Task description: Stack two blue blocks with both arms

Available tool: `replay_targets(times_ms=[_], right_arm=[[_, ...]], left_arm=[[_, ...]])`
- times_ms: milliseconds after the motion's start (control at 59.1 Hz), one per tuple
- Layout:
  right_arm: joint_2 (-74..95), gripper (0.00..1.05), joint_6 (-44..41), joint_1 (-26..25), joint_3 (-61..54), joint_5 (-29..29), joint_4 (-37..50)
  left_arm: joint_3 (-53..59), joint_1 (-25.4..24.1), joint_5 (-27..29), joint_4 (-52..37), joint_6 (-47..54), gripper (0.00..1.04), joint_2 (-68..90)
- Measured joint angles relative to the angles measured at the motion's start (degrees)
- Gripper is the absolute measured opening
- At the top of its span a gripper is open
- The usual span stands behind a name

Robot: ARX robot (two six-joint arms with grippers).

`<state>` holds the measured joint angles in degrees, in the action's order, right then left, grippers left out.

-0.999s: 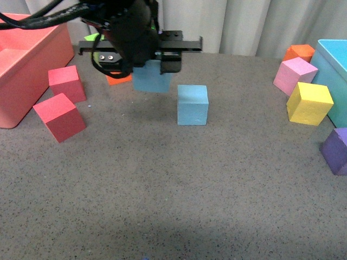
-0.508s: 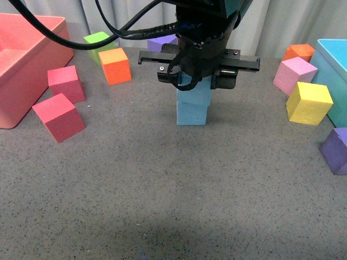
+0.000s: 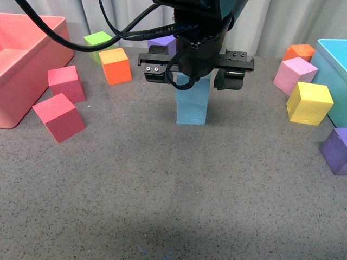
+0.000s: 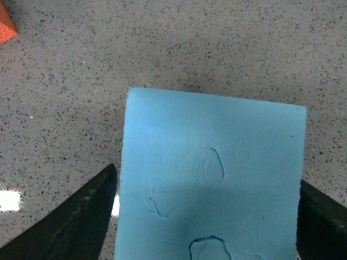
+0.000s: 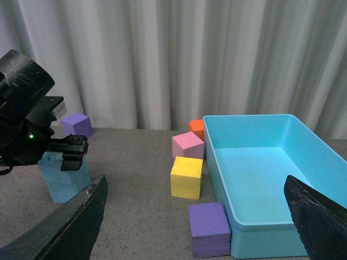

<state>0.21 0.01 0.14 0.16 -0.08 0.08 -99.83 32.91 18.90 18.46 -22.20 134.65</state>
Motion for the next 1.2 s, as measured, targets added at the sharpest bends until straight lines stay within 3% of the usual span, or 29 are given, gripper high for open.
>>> replay_targets(times_ms=[85,389,474,576,677,745,1016,1202], right_arm=[[0.0,0.95,0.0,0.0,0.0,0.0,0.0],[0.0,0.95,0.0,0.0,0.0,0.0,0.0],[0.0,0.95,0.0,0.0,0.0,0.0,0.0],[0.0,0.95,0.0,0.0,0.0,0.0,0.0],[0.0,0.95,0.0,0.0,0.0,0.0,0.0],[0.0,0.95,0.0,0.0,0.0,0.0,0.0],[0.0,0.95,0.0,0.0,0.0,0.0,0.0],[0.0,0.95,0.0,0.0,0.0,0.0,0.0]], left_arm=[[0.0,-0.2,-0.4,0.1,0.1,1.0,-0.1],[4.6,-2.0,-2.1,-2.4,-1.0,0.98,-8.5],[8.1,-2.4,-0.8,-7.5,-0.7,0.97,-11.3],[21.9,-3.6,7.0,-34.4,8.0,0.81,-15.6],[39.9,-6.8,5.5,-63.1,16.6,0.64,-21.4],[50.9,-9.8,3.6,-75.4,19.1,0.49,-27.5],[73.2,-17.0,-3.1,-85.6,21.0,0.03,-40.2],[81.9,-20.3,-7.1,-85.6,21.6,0.04,-49.1]])
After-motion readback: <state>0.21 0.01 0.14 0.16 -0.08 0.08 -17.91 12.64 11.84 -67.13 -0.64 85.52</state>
